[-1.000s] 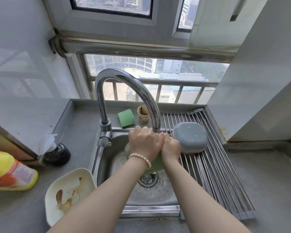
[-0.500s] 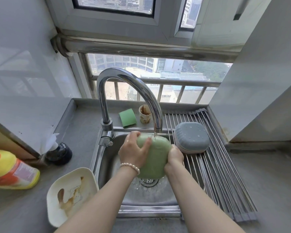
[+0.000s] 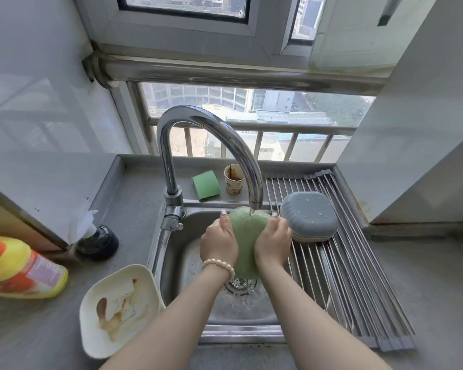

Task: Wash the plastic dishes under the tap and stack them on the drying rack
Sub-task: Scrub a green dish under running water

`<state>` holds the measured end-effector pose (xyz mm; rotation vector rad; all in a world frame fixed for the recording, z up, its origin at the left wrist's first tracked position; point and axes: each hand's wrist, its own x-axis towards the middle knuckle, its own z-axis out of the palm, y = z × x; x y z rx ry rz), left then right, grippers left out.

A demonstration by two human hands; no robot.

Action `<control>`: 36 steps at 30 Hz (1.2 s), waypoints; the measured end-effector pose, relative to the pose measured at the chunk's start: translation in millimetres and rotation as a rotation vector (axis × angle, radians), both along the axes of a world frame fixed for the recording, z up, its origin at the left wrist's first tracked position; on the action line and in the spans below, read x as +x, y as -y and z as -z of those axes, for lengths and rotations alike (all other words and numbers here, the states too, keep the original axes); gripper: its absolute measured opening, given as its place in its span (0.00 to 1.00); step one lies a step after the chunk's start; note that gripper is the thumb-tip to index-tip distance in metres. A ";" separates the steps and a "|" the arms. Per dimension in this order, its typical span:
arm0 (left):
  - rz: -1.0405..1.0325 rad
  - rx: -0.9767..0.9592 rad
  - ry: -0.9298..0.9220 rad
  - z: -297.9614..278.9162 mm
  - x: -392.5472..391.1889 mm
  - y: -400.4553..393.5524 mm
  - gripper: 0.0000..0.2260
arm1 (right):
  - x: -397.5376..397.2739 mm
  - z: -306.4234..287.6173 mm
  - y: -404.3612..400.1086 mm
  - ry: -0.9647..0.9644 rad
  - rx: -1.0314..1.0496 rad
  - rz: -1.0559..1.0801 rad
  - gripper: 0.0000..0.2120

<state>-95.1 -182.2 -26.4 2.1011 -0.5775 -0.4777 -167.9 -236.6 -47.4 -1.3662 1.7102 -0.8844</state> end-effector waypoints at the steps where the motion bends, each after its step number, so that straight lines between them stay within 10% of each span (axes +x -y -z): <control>1: -0.007 -0.004 -0.015 -0.1 0.6 0.7 0.22 | 2.6 0.9 -1.3 -0.072 -0.068 -0.042 0.20; 11: -0.192 -0.047 -0.416 15.7 28.6 7.8 0.21 | 7.3 25.0 -27.3 -0.685 -0.675 -0.816 0.25; 15: -0.155 0.020 -0.498 22.0 38.0 7.5 0.21 | -10.4 9.0 0.4 -0.760 -0.568 -1.077 0.30; 21: 0.131 0.127 -0.346 14.1 29.5 17.5 0.19 | -14.0 -20.9 34.6 -0.459 0.081 -0.647 0.21; 29: 0.517 0.452 0.672 10.0 -19.9 14.5 0.33 | -28.4 1.4 45.8 0.044 0.530 -0.092 0.20; 36: 0.445 0.320 0.324 31.6 -17.1 5.0 0.32 | -37.2 28.9 43.6 0.386 0.671 0.157 0.12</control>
